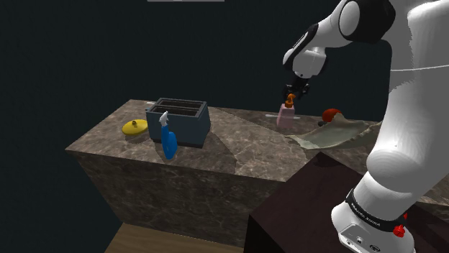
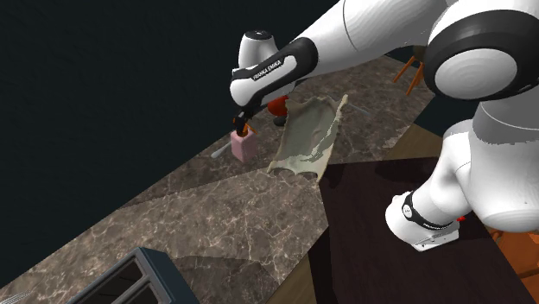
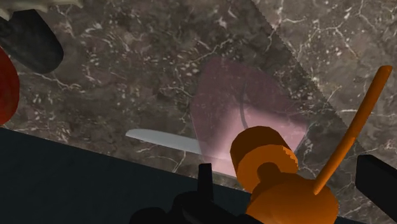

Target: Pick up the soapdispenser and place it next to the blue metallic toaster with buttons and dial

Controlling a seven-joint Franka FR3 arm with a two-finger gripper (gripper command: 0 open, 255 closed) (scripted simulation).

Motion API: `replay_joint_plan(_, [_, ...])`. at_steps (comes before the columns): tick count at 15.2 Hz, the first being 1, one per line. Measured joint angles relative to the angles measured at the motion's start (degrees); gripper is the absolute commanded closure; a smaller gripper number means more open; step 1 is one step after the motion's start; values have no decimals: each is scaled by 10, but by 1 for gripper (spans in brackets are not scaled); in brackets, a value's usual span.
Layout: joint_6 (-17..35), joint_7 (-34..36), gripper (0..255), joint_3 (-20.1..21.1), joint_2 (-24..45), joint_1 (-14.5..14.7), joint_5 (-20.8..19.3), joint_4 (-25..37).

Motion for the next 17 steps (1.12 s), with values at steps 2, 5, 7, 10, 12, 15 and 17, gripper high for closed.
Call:
replay_joint_plan(2, [6, -4, 0, 4, 7, -3, 6, 0])
replay_joint_plan(5, [8, -6, 0, 5, 9, -3, 8, 0])
replay_joint_plan(7, [8, -6, 0, 5, 9, -4, 8, 0])
replay_joint_plan(10, [8, -6, 255, 5, 9, -4, 8, 0])
replay_joint_plan(12, [8, -6, 255, 5, 9, -4, 8, 0])
replay_joint_plan(15, [8, -6, 255, 5, 9, -3, 8, 0])
replay_joint_plan(17, [8, -6, 255, 5, 9, -3, 8, 0])
